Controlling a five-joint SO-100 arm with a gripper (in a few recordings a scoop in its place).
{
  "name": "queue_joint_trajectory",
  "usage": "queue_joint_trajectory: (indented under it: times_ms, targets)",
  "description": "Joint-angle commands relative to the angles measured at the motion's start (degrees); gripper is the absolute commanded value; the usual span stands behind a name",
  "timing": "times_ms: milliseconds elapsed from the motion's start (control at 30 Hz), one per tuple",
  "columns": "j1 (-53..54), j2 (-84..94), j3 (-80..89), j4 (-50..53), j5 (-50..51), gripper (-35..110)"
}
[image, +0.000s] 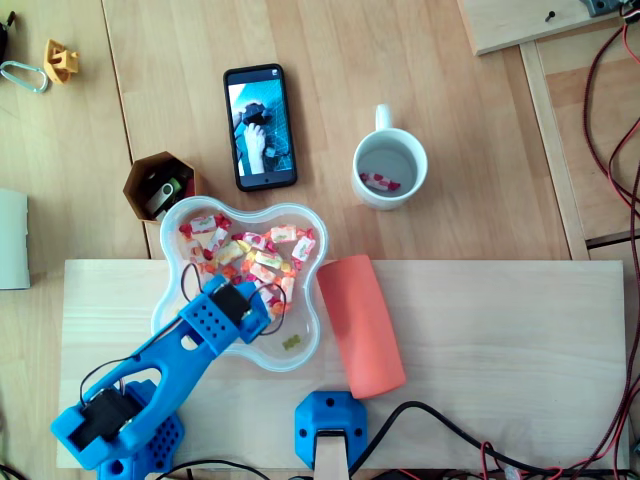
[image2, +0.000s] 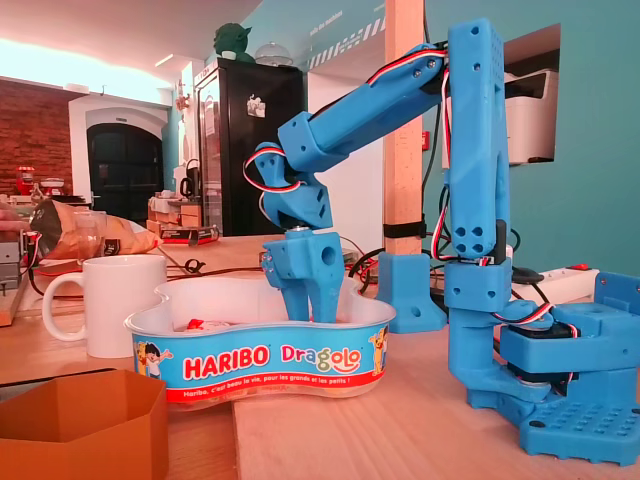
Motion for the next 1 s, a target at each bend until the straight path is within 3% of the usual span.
queue_joint_trajectory:
  times_ms: [0, 267, 533, 967]
  targets:
    - [0.70, 6.33, -0.97, 1.58, 1.14, 14]
    - [0.70, 14.85, -1.23, 9.05, 5.80, 15]
    - [0.53, 14.15, -1.23, 8.35, 9.93, 15]
    - [-5.89, 12.30, -0.18, -5.19, 16.08, 15]
